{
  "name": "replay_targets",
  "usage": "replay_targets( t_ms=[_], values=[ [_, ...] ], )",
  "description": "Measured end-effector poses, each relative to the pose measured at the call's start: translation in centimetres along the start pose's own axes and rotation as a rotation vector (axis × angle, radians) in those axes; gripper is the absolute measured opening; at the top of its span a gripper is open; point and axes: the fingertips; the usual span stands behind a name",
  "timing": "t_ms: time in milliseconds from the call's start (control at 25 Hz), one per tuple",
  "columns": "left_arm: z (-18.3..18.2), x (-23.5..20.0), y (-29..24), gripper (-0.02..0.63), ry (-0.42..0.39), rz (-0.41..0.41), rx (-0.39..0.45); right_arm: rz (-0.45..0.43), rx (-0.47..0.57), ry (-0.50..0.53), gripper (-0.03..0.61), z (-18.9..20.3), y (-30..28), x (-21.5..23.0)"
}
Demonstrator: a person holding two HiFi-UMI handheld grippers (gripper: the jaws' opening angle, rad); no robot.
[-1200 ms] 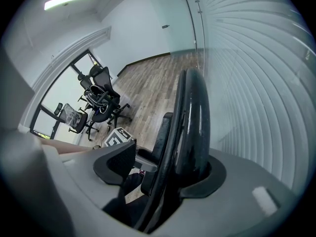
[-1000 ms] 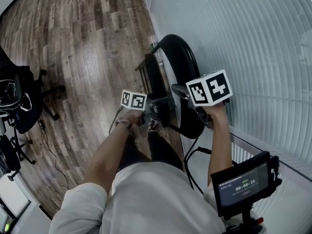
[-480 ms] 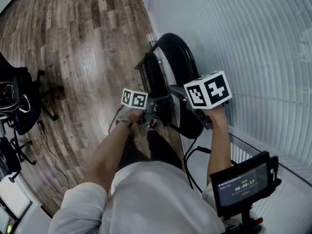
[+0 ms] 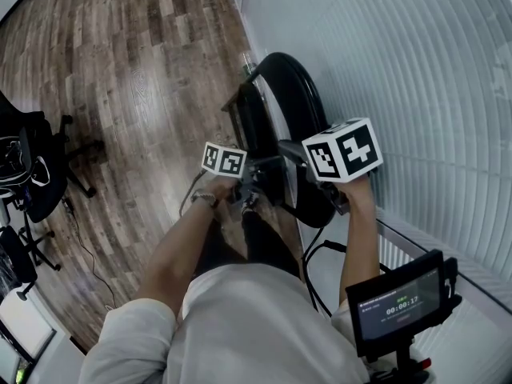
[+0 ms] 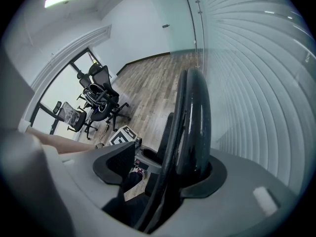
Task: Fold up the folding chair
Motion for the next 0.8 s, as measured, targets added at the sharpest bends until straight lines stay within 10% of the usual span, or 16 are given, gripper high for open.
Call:
replay_targets(
  t_ms=[800],
  values=[
    [0.03, -0.35, -0.11, 0.232, 0.007, -0.017, -0.007, 0.027, -0.023, 0.019, 0.279, 0.18, -0.29, 0.03]
  ],
)
Point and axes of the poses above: the fingertips, and each gripper's own axes: y backward along the fingers, x to its right, z out of its underside, and after that the axes turned 1 degree about -x, right-handed
